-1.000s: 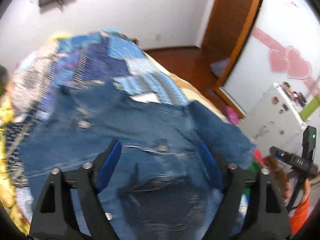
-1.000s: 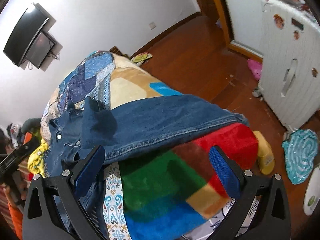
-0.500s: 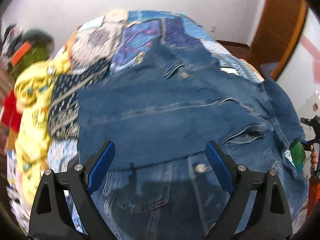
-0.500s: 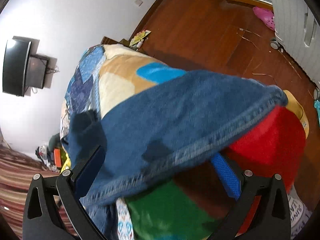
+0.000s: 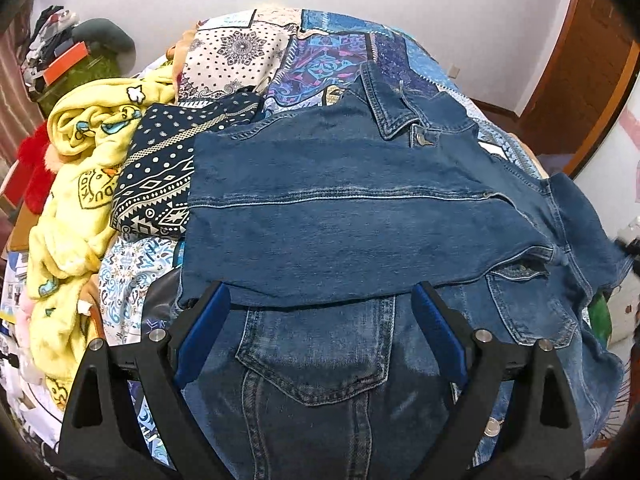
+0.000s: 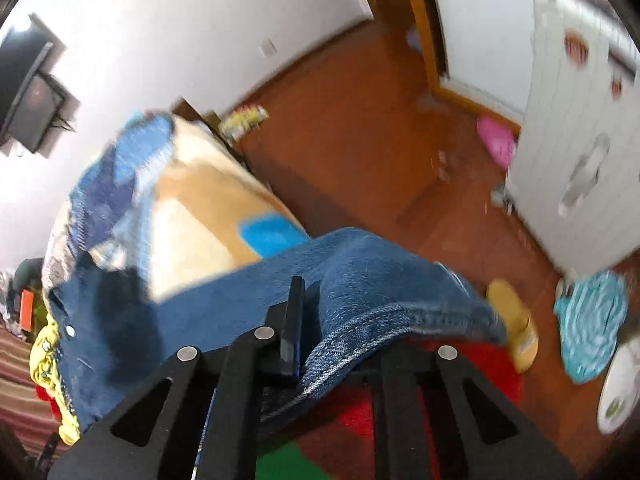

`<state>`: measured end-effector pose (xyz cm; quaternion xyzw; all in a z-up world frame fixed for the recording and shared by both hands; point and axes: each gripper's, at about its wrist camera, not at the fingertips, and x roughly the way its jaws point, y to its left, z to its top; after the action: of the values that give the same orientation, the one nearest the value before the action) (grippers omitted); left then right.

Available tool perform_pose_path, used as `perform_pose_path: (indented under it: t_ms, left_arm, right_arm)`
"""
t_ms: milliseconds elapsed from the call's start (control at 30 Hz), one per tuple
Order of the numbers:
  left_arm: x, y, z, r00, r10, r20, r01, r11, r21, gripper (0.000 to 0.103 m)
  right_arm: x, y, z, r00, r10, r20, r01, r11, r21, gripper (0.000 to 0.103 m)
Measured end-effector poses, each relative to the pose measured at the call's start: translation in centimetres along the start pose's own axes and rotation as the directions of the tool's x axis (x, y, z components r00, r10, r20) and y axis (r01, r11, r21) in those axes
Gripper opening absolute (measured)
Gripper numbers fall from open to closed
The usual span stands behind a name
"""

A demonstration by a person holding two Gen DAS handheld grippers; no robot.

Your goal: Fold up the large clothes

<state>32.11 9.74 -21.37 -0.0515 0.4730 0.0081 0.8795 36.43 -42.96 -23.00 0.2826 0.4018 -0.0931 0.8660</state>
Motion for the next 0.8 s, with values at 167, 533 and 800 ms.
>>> perform_pose_path:
  t_ms: [167, 533, 800]
  left_arm:
    - [-0.9, 0.5, -0.4, 0.999, -0.019, 0.034, 0.019, 1.000, 0.002, 0.092]
    - [-5.4, 4.7, -1.7, 0.987, -0.033, 0.158, 0.036, 0.999, -0.020, 0.092]
    - [-7.1, 9.0, -3.0, 0.986, -0.027, 0.167, 0.041, 0.996, -0.079, 0.092]
  right_arm:
    - [-6.7, 7.0, 3.5, 0.985, 0.073, 0.155, -0.050, 0.988, -0.148, 0.008]
    - [-11.2, 27.4, 0.3, 0.934, 0.324, 0.150, -0.217, 0.849, -0.481, 0.008]
    - [-1.4, 37.3, -10.0, 0.933, 0.333, -0.135, -0.349, 0.751, -0.560, 0.008]
